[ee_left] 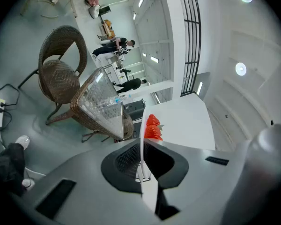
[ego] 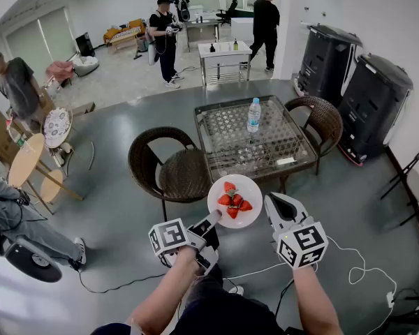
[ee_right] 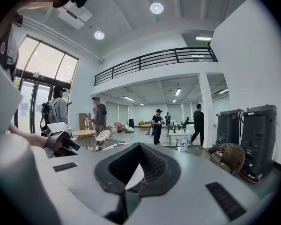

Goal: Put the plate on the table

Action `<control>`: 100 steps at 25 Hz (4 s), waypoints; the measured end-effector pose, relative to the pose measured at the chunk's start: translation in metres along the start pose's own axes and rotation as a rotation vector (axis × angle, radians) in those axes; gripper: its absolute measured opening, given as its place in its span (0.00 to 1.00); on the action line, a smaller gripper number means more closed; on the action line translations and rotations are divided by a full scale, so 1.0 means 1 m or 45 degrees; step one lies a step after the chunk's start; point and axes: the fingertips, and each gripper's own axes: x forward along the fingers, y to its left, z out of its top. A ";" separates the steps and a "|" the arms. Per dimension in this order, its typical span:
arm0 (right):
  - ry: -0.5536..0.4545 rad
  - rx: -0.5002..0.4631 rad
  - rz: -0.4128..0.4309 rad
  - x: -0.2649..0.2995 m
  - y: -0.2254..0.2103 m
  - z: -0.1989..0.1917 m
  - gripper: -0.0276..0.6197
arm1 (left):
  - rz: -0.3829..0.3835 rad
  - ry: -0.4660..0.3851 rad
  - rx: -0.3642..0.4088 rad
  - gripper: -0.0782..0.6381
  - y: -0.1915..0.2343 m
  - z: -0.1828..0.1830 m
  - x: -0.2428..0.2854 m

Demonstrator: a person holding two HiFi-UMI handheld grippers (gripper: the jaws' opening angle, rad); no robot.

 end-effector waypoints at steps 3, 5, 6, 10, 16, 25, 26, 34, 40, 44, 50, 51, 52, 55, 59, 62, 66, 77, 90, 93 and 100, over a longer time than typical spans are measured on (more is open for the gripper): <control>0.004 0.001 0.001 -0.001 0.001 -0.002 0.05 | 0.010 0.005 -0.001 0.13 0.001 -0.001 -0.001; 0.006 0.001 0.000 -0.002 0.003 -0.002 0.05 | 0.019 0.011 -0.007 0.13 0.002 -0.003 -0.002; 0.007 0.002 0.001 -0.002 0.005 -0.003 0.05 | 0.024 0.015 -0.011 0.13 0.002 -0.003 -0.003; -0.001 0.014 0.016 -0.002 0.011 -0.002 0.05 | 0.038 0.025 -0.030 0.13 0.005 -0.005 -0.006; 0.010 0.009 0.019 -0.002 0.010 -0.003 0.05 | 0.048 0.029 -0.039 0.13 0.007 -0.008 -0.004; 0.015 0.017 0.042 -0.005 0.006 -0.006 0.05 | 0.058 0.008 -0.047 0.13 0.009 -0.010 -0.004; 0.016 0.018 0.043 -0.005 0.004 -0.007 0.05 | 0.058 0.005 -0.046 0.13 0.009 -0.011 -0.003; 0.020 0.035 0.041 0.010 -0.008 -0.011 0.05 | 0.067 -0.005 -0.056 0.13 0.018 0.003 0.009; 0.046 0.046 0.023 0.032 -0.034 -0.017 0.05 | 0.066 0.007 -0.071 0.13 0.028 0.022 0.040; 0.071 0.054 0.009 0.059 -0.049 -0.021 0.05 | 0.072 0.023 -0.086 0.13 0.040 0.044 0.061; 0.100 0.075 -0.001 0.111 -0.083 -0.028 0.05 | 0.097 0.047 -0.102 0.13 0.063 0.080 0.103; 0.107 0.081 0.000 0.121 -0.088 -0.029 0.05 | 0.100 0.051 -0.106 0.13 0.066 0.088 0.109; 0.115 0.088 0.000 0.130 -0.092 -0.030 0.05 | 0.103 0.056 -0.109 0.13 0.069 0.095 0.115; 0.132 0.105 -0.004 0.160 -0.108 -0.031 0.05 | 0.114 0.073 -0.117 0.13 0.078 0.117 0.135; 0.146 0.100 -0.032 0.198 -0.129 -0.025 0.05 | 0.106 0.092 -0.118 0.13 0.086 0.149 0.159; 0.163 0.099 -0.050 0.224 -0.143 -0.023 0.05 | 0.102 0.106 -0.118 0.13 0.091 0.170 0.174; 0.187 0.057 -0.055 0.257 -0.158 -0.020 0.05 | 0.098 0.125 -0.107 0.13 0.099 0.198 0.190; 0.177 0.019 -0.050 0.308 -0.190 -0.002 0.05 | 0.126 0.114 -0.140 0.13 0.114 0.236 0.220; 0.195 -0.012 0.177 0.363 -0.203 -0.013 0.05 | 0.196 -0.050 -0.210 0.13 0.144 0.259 0.249; 0.211 -0.023 0.248 0.379 -0.204 -0.018 0.05 | 0.225 -0.088 -0.232 0.13 0.155 0.264 0.258; 0.263 -0.029 0.356 0.410 -0.207 -0.035 0.05 | 0.255 -0.147 -0.263 0.13 0.180 0.275 0.277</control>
